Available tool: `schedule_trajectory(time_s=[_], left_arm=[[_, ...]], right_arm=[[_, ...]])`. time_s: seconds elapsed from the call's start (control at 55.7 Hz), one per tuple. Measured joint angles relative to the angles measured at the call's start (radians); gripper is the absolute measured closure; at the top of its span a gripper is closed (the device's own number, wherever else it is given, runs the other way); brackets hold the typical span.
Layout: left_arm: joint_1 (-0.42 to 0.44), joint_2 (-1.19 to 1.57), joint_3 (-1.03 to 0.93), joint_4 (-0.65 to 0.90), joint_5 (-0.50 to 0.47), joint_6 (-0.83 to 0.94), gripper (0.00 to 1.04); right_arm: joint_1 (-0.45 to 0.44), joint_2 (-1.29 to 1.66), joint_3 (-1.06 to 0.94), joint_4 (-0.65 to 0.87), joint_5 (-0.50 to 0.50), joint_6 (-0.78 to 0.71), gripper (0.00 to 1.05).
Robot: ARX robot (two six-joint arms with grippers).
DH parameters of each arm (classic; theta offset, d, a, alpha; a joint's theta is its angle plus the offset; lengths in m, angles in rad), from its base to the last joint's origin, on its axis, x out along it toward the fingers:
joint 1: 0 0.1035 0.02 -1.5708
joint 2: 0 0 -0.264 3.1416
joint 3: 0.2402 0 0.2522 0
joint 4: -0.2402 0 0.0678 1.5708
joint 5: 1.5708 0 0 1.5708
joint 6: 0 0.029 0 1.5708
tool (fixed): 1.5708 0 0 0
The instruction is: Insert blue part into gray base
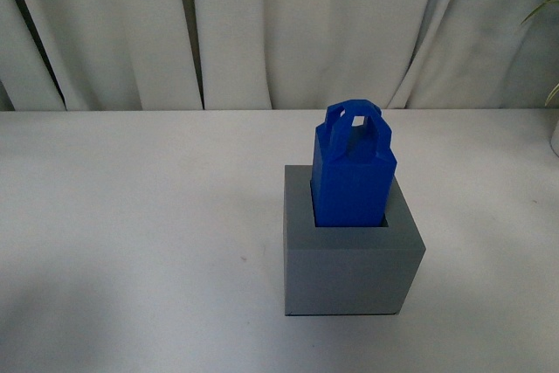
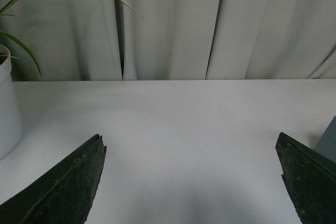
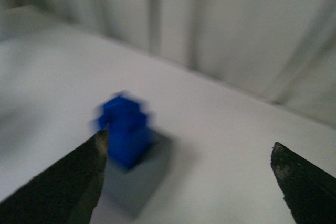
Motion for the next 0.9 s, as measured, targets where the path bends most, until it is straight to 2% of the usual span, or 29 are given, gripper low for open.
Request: schedule_trajectory(time_s=[0.054, 0.09, 0.126, 0.287, 0.413, 0.467, 0.574, 0.897], left_arm=[[0.000, 0.000, 0.000, 0.000, 0.000, 0.000, 0.06], [0.000, 0.000, 0.000, 0.000, 0.000, 0.000, 0.06], [0.000, 0.000, 0.000, 0.000, -0.001, 0.000, 0.06], [0.000, 0.000, 0.000, 0.000, 0.000, 0.000, 0.06], [0.000, 0.000, 0.000, 0.000, 0.000, 0.000, 0.06], [0.000, 0.000, 0.000, 0.000, 0.000, 0.000, 0.06], [0.000, 0.000, 0.000, 0.000, 0.000, 0.000, 0.06], [0.000, 0.000, 0.000, 0.000, 0.000, 0.000, 0.06]], right_arm=[[0.010, -0.017, -0.050, 0.099, 0.156, 0.044, 0.26], [0.006, -0.044, -0.093, 0.166, 0.311, 0.076, 0.35], [-0.009, -0.076, -0.122, 0.183, 0.382, 0.103, 0.44], [-0.054, -0.173, -0.217, 0.175, 0.348, 0.130, 0.79], [-0.079, -0.232, -0.253, 0.155, 0.322, 0.132, 1.01], [-0.120, -0.258, -0.267, 0.141, 0.258, 0.132, 1.03], [-0.169, -0.307, -0.292, 0.116, 0.244, 0.135, 1.03], [-0.172, -0.462, -0.341, 0.014, 0.233, 0.136, 1.03]])
